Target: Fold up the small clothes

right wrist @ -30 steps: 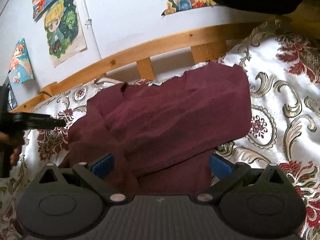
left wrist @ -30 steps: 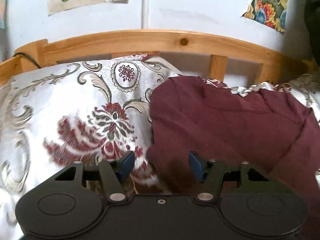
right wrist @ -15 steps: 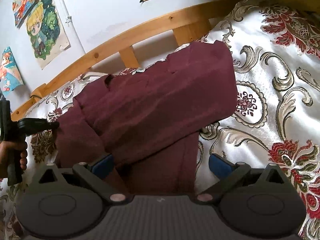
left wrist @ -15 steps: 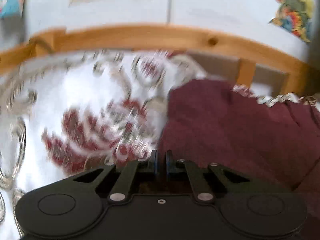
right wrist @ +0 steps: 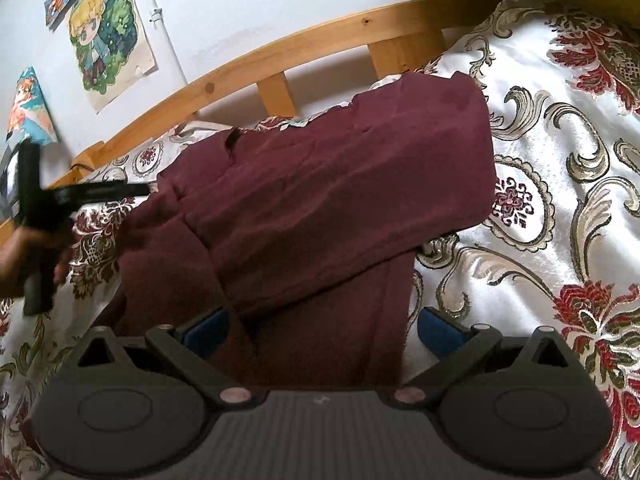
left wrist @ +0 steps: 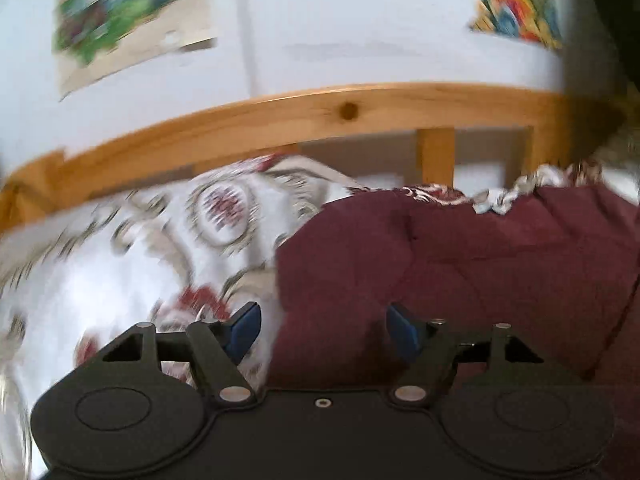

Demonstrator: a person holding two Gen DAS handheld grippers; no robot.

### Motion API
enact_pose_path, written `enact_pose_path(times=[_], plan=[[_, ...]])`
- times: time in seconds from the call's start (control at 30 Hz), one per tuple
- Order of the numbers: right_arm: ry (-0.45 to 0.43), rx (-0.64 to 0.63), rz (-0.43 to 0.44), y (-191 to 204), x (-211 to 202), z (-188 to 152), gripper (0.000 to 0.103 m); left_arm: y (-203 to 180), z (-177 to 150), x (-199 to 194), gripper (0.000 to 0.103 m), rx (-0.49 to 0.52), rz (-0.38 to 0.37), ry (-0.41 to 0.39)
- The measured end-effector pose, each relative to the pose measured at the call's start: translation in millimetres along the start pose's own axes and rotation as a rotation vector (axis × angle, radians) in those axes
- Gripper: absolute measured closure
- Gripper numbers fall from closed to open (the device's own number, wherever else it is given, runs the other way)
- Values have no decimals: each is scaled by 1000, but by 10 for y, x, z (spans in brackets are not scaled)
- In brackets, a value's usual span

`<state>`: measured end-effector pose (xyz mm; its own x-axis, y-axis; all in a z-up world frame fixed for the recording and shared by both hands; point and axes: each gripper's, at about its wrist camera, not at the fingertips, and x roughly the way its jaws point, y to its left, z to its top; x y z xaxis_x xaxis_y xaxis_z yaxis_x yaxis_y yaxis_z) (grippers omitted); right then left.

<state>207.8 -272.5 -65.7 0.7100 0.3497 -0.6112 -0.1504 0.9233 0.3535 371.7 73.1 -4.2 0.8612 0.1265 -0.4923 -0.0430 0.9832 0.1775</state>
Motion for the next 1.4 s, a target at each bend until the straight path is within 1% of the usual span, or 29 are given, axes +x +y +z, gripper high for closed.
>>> enact_pose_path(times=[0.1, 0.17, 0.2, 0.27, 0.37, 0.43, 0.5, 0.63, 0.73, 0.83, 0.9, 0.93, 0.97, 1.07, 1.13, 1.23, 1.3, 1.4], plan=[[6, -5, 0, -16, -9, -2, 0, -126, 91, 261, 36, 82, 59, 22], [9, -7, -1, -27, -17, 0, 0, -148, 103, 423, 37, 111, 108, 48], [10, -8, -1, -32, -15, 7, 0, -140, 95, 499, 37, 115, 137, 64], [13, -11, -2, -37, -28, 8, 0, -88, 59, 610, 37, 104, 164, 80], [19, -19, -1, -33, -28, 6, 0, -42, 11, 640, 35, 74, 166, 65], [24, -25, 1, -26, -24, 4, 0, -58, 16, 633, 34, 66, 174, 71], [30, -34, 1, -10, -21, -4, 0, -59, 47, 583, 31, 37, 164, 80], [37, -64, -7, 44, -7, -16, 0, -34, 54, 351, 19, -17, 144, 73], [42, -101, -19, 97, 12, -33, 0, 6, -11, 187, 19, -14, 164, 103], [39, -148, -34, 152, 19, -55, 0, 99, -108, 6, 18, -17, 210, 138], [35, -184, -46, 187, 29, -74, 0, 185, -178, -134, 17, -31, 220, 150], [35, -197, -52, 199, 34, -81, 0, 225, -210, -187, 17, -36, 223, 168], [37, -210, -59, 220, 45, -91, 0, 259, -246, -263, 17, -44, 215, 183], [38, -257, -70, 295, 47, -116, 0, 325, -343, -596, 17, -69, 151, 163], [26, -297, -69, 375, 25, -124, 0, 355, -393, -824, 11, -102, 108, 143], [9, -341, -61, 482, -42, -124, 0, 367, -493, -1182, 2, -148, 26, 118], [8, -356, -55, 546, -92, -115, 0, 367, -574, -1388, 2, -161, -46, 116], [17, -387, -48, 644, -197, -112, 0, 345, -729, -1650, 1, -156, -147, 132]])
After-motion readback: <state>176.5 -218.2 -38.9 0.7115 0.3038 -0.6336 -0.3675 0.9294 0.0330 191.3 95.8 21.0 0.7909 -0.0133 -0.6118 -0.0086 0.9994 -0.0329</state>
